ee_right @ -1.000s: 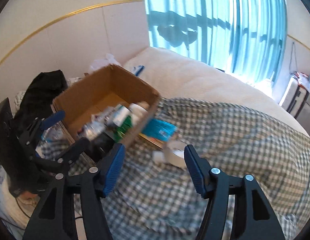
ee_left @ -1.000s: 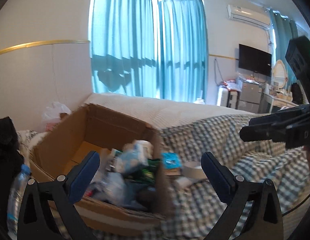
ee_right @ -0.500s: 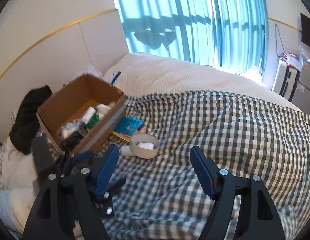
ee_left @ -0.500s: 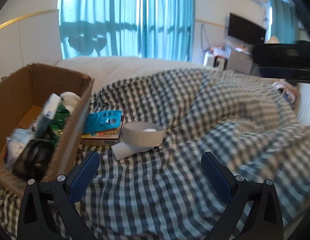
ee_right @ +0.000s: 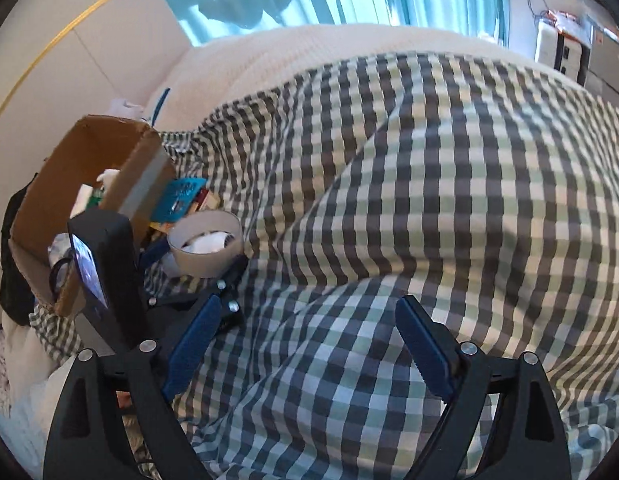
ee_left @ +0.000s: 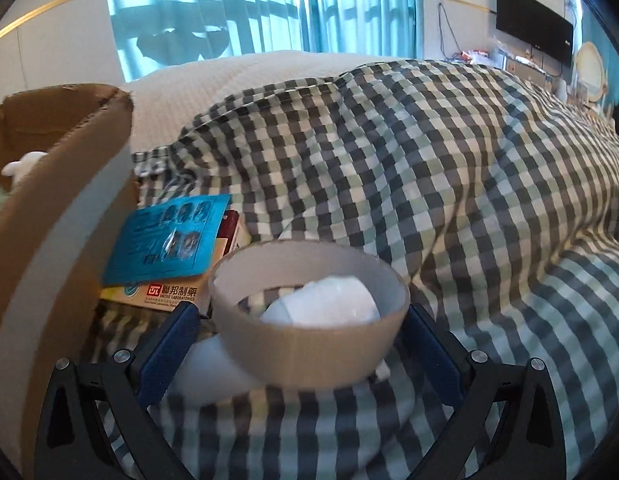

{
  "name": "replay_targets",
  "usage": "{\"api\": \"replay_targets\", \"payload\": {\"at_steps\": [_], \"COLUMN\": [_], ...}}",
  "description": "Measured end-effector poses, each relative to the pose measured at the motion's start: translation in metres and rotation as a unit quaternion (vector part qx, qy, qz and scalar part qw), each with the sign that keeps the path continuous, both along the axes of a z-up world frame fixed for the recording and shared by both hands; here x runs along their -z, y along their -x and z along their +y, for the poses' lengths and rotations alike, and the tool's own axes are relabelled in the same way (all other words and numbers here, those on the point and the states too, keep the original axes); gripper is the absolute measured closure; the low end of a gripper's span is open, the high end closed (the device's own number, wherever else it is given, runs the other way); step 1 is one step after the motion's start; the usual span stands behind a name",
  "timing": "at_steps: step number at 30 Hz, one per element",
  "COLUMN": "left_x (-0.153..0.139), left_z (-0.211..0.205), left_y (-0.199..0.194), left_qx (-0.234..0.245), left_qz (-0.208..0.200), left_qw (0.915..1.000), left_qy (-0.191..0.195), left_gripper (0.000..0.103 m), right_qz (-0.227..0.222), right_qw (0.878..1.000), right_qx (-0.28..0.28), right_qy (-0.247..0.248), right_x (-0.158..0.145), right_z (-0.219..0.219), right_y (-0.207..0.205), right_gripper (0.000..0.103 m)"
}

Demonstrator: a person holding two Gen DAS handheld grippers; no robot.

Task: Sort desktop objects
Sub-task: 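Move the left gripper back and grasp the brown tape roll, then grasp the white plastic nozzle with the right gripper while the left holds the tape roll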

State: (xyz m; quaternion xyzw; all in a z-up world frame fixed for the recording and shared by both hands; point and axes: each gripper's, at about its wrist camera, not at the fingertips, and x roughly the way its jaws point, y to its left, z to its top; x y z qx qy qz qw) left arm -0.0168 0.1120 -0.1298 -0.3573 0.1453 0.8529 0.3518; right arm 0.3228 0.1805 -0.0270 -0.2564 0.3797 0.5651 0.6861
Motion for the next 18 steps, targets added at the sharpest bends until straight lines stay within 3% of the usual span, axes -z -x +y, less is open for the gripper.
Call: {"api": "replay_targets", "payload": {"at_steps": [1,4,8,10,13,18], "left_x": [-0.002,-0.009,-0.035,-0.046,-0.046,-0.02], "left_z": [-0.002,-0.014,-0.052,-0.068,-0.085,-0.107], "left_y": [0.0,-0.001,-0.018,-0.028,-0.038,-0.051], "left_qx": [0.003,0.013,-0.007,-0.038,-0.073,-0.122], "left_qz": [0.0,-0.017,-0.008,0.007,0.009,-0.012], "left_qw": [0.9999,0.9991,0.9967,0.9947,0.9931,0.9893], "left_qy": [-0.012,-0.036,-0.08,-0.095,-0.092,-0.079], "left_gripper": [0.017,0.017,0.017,0.017,0.016,0.016], "right_qz": [-0.003,-0.011,-0.016,-0.015,-0.015,-0.013], "right_qw": [1.0,1.0,0.999,0.997,0.993,0.985], "right_qx": [-0.002,-0.011,-0.04,-0.068,-0.111,-0.169], "right_qy": [0.0,-0.003,-0.015,-0.025,-0.028,-0.023], "right_x": [-0.001,-0.002,-0.003,-0.003,-0.001,0.013], "right_z": [0.0,-0.001,0.004,0.01,0.023,0.058], "right_y": [0.003,0.011,0.027,0.041,0.061,0.081], "right_gripper": [0.014,0.014,0.014,0.014,0.014,0.014]}}
